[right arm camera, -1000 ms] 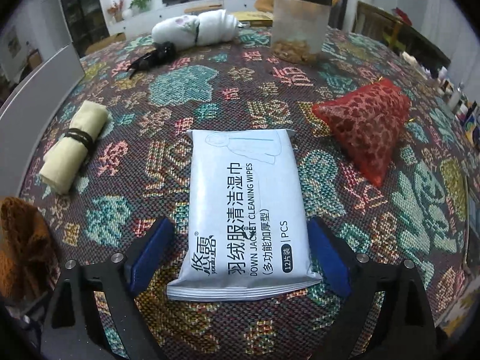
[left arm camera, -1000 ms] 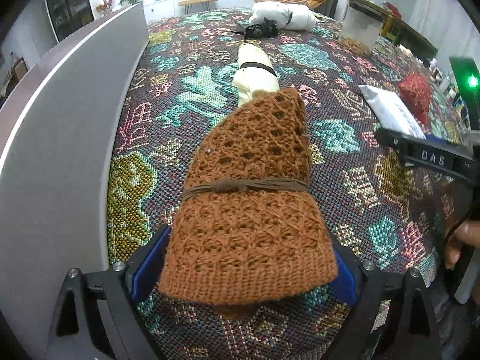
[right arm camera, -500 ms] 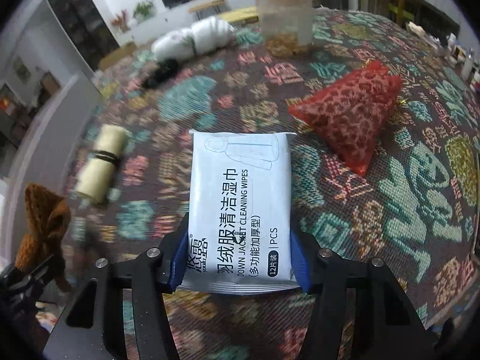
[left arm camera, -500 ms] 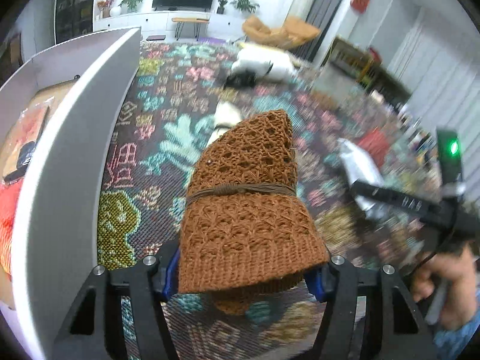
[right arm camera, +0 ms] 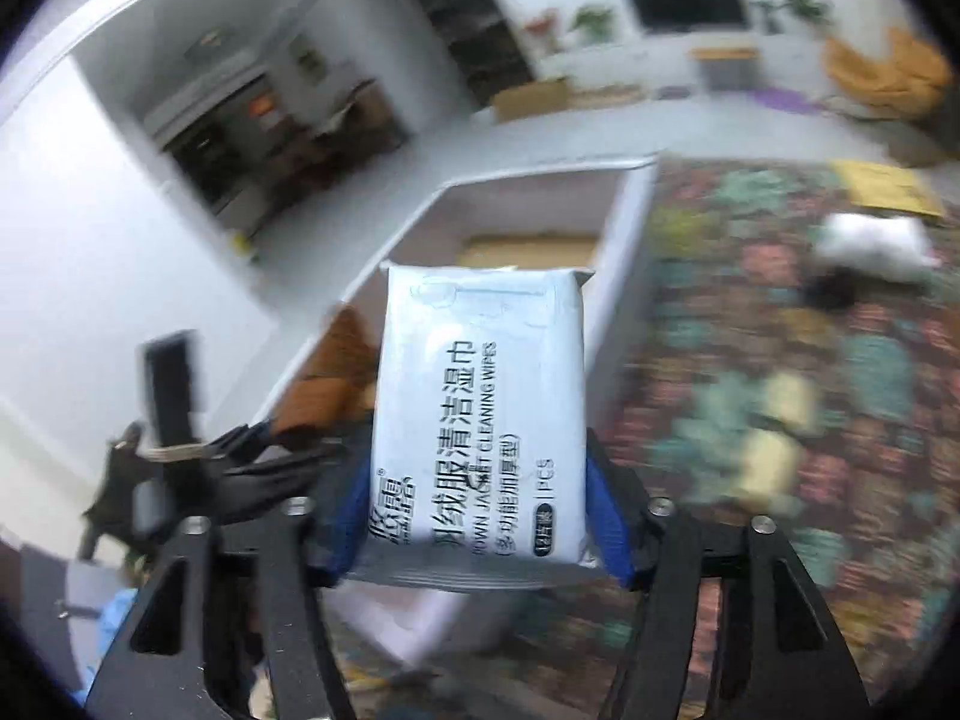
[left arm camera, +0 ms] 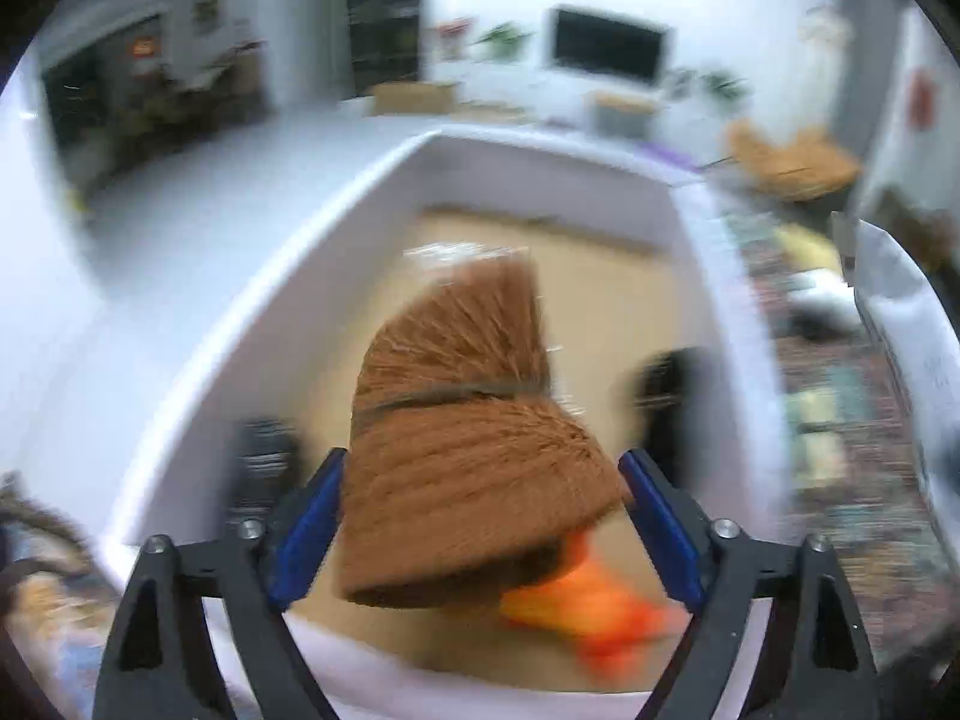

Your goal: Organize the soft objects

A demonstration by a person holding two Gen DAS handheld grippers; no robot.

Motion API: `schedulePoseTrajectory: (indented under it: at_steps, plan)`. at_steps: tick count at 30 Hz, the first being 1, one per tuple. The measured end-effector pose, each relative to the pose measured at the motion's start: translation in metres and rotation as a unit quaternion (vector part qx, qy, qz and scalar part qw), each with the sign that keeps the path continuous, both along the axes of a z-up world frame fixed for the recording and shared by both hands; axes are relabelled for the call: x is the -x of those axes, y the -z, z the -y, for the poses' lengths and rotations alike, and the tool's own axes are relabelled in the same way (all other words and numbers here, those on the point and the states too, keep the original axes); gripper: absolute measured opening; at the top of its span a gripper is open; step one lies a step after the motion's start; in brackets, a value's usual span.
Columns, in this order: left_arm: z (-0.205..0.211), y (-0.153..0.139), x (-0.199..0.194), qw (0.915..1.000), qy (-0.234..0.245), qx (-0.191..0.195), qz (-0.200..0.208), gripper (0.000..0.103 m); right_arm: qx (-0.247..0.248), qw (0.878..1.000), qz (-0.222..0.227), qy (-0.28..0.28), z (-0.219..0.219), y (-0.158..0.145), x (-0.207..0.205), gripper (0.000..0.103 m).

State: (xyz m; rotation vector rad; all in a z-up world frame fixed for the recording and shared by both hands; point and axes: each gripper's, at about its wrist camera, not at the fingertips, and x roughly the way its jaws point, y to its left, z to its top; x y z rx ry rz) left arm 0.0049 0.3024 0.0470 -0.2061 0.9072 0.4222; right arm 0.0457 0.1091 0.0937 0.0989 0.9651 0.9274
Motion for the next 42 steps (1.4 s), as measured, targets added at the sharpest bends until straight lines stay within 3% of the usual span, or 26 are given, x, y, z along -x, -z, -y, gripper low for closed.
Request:
schedulePoseTrajectory:
  at_steps: [3,5,8,10,14,17,18,21,24,26,29,42]
  plan:
    - [-0.016,0.000,0.013,0.9994,-0.033,0.000,0.011,0.088,-0.011,1.000,0.003,0.016,0.010,0.010,-0.003,0.081]
    - [-0.009,-0.005,0.018,0.9989,-0.033,0.000,0.032,0.088,0.002,0.998,0.020,0.057,0.036,0.020,-0.009,0.082]
    - [0.017,-0.016,0.015,0.9980,0.017,0.019,0.059,0.088,0.048,0.987,0.024,0.154,0.101,0.053,-0.029,0.082]
    - [0.051,-0.021,0.011,0.9940,0.072,0.040,0.072,0.088,0.097,0.970,0.017,0.221,0.146,0.082,-0.045,0.082]
    - [0.154,-0.019,-0.005,0.9716,0.214,0.077,0.063,0.092,0.180,0.931,-0.008,0.318,0.230,0.134,-0.064,0.082]
    - [0.230,0.017,-0.012,0.9522,0.287,0.101,0.023,0.098,0.207,0.915,-0.013,0.346,0.269,0.153,-0.065,0.082]
    - [0.243,0.028,-0.017,0.9498,0.295,0.103,0.012,0.098,0.212,0.912,-0.010,0.352,0.278,0.158,-0.064,0.081]
    - [0.285,0.082,-0.040,0.9492,0.301,0.083,-0.036,0.098,0.226,0.910,0.028,0.348,0.281,0.163,-0.058,0.082]
    - [0.303,0.110,-0.058,0.9537,0.297,0.027,-0.041,0.098,0.250,0.904,0.047,0.344,0.271,0.166,-0.058,0.087]
    - [0.308,0.108,-0.059,0.9524,0.304,-0.002,-0.026,0.101,0.233,0.903,0.043,0.357,0.278,0.169,-0.060,0.092]
    - [0.297,0.112,-0.068,0.9529,0.302,0.014,-0.023,0.103,0.232,0.902,0.048,0.361,0.280,0.172,-0.062,0.095]
    - [0.297,0.116,-0.075,0.9531,0.302,0.011,-0.021,0.103,0.231,0.902,0.049,0.362,0.274,0.170,-0.059,0.096]
